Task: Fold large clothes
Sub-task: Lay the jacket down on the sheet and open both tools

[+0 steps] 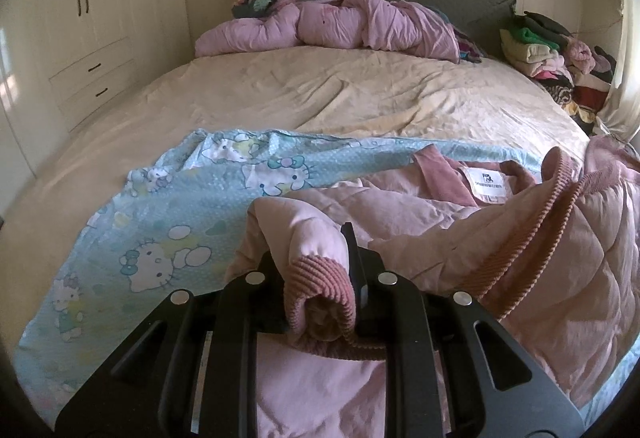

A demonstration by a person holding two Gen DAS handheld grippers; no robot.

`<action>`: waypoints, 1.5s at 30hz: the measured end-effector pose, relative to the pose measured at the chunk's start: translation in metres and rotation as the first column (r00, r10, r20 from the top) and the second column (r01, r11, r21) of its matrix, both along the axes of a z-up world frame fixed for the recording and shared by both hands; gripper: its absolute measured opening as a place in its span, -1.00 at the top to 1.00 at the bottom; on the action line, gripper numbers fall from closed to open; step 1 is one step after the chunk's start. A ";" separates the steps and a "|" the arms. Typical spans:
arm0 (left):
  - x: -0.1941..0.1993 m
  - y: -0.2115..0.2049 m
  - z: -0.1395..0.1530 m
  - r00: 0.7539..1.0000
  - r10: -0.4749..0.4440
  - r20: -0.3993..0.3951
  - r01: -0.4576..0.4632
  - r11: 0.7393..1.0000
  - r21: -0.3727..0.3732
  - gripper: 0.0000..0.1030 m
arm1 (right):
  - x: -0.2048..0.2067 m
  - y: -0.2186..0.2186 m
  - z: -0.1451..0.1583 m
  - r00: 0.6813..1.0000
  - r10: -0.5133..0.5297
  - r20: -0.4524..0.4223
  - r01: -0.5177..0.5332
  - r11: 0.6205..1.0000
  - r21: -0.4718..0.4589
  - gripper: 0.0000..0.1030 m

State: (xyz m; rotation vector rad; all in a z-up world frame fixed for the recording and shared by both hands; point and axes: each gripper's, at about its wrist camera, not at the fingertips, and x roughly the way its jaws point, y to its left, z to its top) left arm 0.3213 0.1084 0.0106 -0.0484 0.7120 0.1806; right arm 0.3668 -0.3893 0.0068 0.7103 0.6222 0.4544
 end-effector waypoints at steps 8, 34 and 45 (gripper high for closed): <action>0.004 -0.002 -0.003 1.000 -0.004 -0.001 0.003 1.000 -0.012 0.72 | -0.022 0.072 -0.010 0.984 0.168 -0.054 -0.176 0.934 -0.311 -0.82; -0.035 -0.005 0.026 0.989 -0.027 0.143 0.020 0.998 0.052 -0.82 | -0.034 0.080 -0.018 0.992 0.114 -0.052 -0.125 0.896 -0.426 -0.84; -0.049 0.045 -0.037 1.000 0.004 -0.013 -0.006 0.994 -0.107 -0.82 | -0.016 0.030 -0.017 0.998 -0.026 -0.057 -0.007 0.858 -0.514 -0.84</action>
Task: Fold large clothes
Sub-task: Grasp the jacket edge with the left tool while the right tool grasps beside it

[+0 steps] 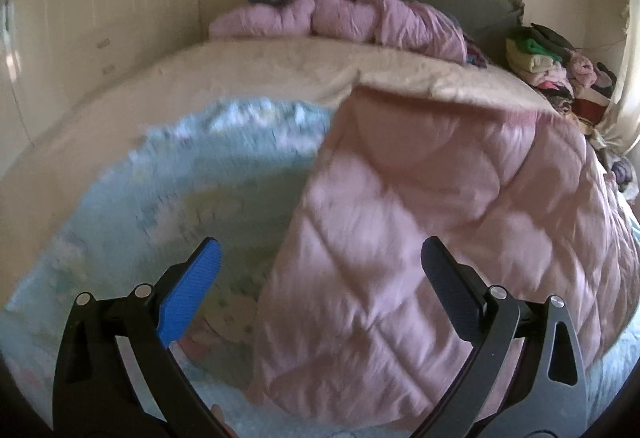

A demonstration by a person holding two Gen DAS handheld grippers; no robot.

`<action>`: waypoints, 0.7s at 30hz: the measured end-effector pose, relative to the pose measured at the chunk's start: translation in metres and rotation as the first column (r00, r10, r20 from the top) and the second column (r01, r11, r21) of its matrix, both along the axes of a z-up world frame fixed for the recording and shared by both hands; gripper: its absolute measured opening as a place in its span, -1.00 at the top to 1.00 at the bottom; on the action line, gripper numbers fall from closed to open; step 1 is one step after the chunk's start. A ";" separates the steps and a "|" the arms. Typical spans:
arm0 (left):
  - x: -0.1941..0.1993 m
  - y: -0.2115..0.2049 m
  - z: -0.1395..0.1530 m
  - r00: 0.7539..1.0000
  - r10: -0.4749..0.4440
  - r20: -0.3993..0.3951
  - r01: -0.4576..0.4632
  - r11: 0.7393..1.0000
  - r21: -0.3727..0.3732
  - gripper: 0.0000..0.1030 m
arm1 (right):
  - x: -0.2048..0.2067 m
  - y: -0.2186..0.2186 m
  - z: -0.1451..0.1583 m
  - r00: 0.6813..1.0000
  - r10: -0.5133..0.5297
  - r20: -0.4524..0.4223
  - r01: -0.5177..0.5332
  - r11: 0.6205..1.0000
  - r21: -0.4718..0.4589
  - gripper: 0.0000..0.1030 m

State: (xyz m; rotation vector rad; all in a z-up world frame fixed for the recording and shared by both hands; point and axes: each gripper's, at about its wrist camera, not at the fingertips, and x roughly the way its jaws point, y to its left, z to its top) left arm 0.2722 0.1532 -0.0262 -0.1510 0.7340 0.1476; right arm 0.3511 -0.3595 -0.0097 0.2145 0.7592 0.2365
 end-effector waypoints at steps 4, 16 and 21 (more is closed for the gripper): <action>0.001 -0.002 -0.019 0.998 -0.048 -0.043 0.045 0.997 -0.062 -0.81 | 0.013 -0.004 -0.012 0.999 0.002 -0.039 -0.002 1.000 -0.015 -0.84; 0.023 -0.024 0.015 0.997 -0.059 0.045 0.056 0.996 0.069 0.69 | 0.021 0.001 -0.011 0.999 0.034 0.032 -0.034 0.999 0.000 0.74; 0.056 -0.021 0.041 0.996 -0.030 0.085 0.023 0.997 0.073 0.69 | 0.046 0.002 0.017 0.993 -0.008 0.121 0.011 1.000 -0.022 0.81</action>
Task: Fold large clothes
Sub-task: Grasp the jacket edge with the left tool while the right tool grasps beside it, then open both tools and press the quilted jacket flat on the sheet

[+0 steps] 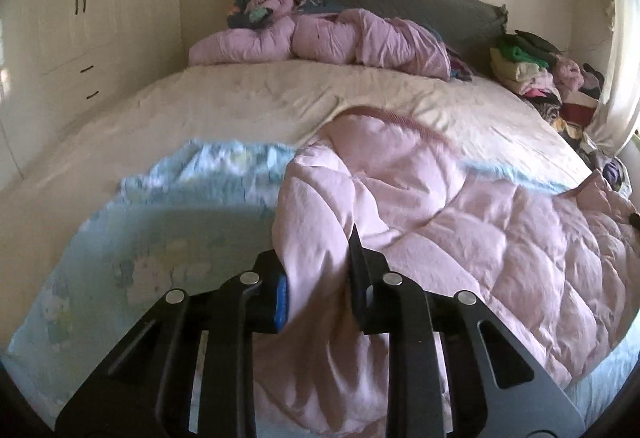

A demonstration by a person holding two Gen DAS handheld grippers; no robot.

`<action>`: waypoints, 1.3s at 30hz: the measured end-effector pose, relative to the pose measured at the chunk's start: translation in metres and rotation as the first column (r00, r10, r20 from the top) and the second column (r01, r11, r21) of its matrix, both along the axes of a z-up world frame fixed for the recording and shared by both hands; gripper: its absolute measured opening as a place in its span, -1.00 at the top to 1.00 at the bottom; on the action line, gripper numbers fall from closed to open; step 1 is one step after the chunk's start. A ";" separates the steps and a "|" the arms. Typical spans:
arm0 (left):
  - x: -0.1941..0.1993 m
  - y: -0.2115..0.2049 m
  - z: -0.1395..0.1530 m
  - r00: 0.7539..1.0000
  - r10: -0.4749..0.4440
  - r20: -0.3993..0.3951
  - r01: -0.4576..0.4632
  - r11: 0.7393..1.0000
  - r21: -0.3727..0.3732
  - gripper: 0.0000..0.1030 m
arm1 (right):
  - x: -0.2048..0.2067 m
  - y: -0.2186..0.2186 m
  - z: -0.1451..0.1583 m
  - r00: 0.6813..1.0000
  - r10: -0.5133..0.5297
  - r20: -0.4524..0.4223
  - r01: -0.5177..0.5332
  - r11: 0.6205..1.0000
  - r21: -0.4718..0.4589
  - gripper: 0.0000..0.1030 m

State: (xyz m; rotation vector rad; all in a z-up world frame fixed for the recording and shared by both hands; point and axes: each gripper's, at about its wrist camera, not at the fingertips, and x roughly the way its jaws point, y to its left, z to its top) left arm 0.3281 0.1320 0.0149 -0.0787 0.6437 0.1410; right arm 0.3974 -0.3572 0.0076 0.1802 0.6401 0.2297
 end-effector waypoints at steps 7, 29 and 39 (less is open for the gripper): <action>0.041 0.001 -0.026 0.996 0.048 -0.074 -0.047 0.999 0.008 0.69 | 0.053 0.008 -0.018 0.998 -0.059 -0.038 0.056 0.995 -0.085 0.82; 0.072 -0.007 -0.078 0.984 0.071 -0.166 -0.059 0.995 0.078 0.58 | 0.077 0.002 -0.099 0.971 -0.133 -0.199 0.126 0.991 -0.046 0.64; 0.041 -0.013 -0.055 0.986 0.091 -0.136 -0.074 0.990 0.123 -0.30 | 0.038 -0.012 -0.064 0.968 -0.199 -0.154 0.197 0.980 -0.029 -0.36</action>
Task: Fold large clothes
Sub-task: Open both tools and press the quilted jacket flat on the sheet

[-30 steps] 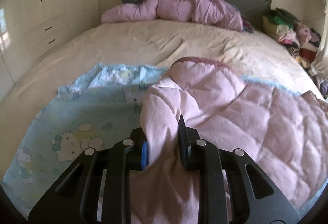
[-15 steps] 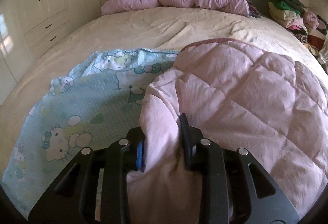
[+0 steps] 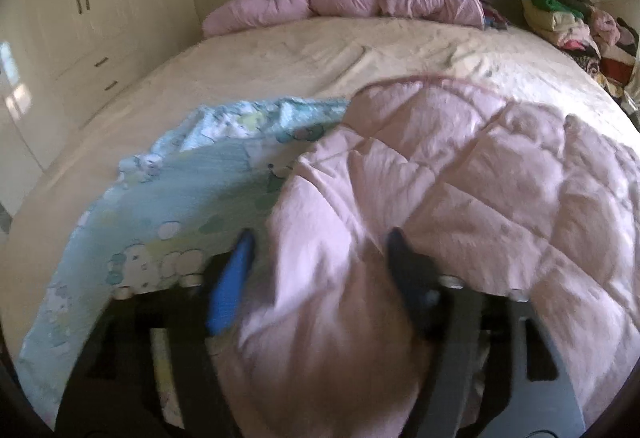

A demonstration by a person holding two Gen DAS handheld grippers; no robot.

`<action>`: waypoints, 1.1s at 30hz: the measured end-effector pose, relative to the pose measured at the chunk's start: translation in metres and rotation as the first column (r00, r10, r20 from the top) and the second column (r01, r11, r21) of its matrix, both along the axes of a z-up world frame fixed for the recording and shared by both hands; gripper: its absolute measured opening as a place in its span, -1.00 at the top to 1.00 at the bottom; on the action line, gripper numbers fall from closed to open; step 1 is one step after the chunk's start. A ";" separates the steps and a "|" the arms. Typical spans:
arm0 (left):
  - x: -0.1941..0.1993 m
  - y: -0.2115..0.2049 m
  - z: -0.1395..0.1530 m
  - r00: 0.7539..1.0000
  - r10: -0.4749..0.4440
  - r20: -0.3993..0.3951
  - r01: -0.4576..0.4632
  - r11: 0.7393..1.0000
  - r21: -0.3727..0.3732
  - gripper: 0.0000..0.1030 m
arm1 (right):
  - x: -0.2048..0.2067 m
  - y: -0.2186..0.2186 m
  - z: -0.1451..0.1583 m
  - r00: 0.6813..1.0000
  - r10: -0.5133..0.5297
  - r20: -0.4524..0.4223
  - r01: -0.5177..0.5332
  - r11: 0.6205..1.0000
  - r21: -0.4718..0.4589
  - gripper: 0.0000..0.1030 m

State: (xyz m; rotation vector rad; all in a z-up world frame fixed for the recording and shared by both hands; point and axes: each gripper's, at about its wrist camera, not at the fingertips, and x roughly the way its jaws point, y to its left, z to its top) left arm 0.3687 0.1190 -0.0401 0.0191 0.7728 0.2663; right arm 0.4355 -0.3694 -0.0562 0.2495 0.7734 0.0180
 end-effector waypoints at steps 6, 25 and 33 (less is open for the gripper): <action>-0.036 -0.037 0.031 0.994 -0.082 0.078 0.081 0.996 0.022 -0.50 | -0.067 0.047 0.046 0.968 0.185 0.169 -0.165 0.978 -0.125 -0.70; -0.033 -0.097 -0.034 0.979 -0.199 -0.037 0.196 0.977 -0.085 -0.70 | -0.070 0.151 -0.016 0.885 0.451 -0.113 -0.462 0.880 -0.109 -0.92; -0.044 -0.093 -0.020 0.981 -0.195 -0.010 0.193 0.977 -0.095 -0.82 | -0.078 0.156 -0.011 0.893 0.443 -0.078 -0.449 0.888 -0.098 -0.92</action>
